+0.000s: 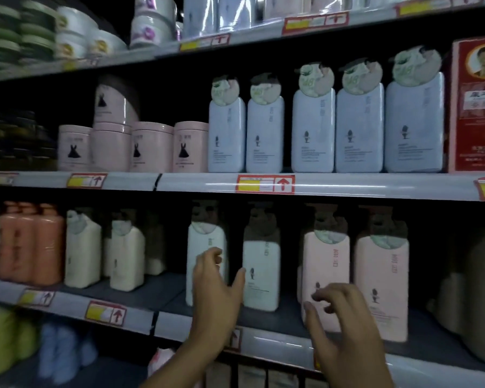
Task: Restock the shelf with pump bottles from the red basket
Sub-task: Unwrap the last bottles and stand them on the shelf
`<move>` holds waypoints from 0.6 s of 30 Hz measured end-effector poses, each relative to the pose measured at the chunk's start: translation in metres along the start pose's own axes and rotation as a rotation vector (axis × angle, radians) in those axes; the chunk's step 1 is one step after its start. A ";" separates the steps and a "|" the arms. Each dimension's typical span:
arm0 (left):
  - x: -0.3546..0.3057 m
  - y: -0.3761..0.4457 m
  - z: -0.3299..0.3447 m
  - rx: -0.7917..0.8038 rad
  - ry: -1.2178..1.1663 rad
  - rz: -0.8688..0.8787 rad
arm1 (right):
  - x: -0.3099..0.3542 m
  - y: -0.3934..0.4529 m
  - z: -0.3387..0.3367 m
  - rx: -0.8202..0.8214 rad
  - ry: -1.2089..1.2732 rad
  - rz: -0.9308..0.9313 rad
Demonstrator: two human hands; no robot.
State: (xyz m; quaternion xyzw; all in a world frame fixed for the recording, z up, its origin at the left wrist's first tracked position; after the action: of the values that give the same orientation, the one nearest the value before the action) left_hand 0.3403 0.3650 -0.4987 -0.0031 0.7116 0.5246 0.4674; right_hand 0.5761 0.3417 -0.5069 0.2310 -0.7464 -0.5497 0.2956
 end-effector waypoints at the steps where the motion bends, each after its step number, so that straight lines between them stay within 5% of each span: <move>1: 0.010 0.008 -0.012 -0.034 0.039 -0.006 | 0.012 0.001 0.014 0.072 0.036 -0.012; 8: 0.067 0.019 -0.033 0.057 0.176 -0.215 | 0.024 0.007 0.099 0.473 -0.017 0.329; 18: 0.079 0.019 -0.022 0.180 0.104 -0.213 | 0.008 0.013 0.129 0.480 -0.057 0.535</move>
State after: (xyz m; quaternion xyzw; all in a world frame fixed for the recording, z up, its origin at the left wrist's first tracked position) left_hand 0.2722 0.3956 -0.5367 -0.0636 0.7747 0.4051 0.4813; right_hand 0.4801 0.4281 -0.5218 0.0749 -0.8963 -0.2679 0.3453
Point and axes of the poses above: each hand's wrist, its own y-axis towards the middle knuckle, its own z-axis out of the palm, x = y × z, the point moved 5 cm from there along y, towards the middle knuckle, and after that the axes turned 11 degrees about -y, right-handed, at the moved point
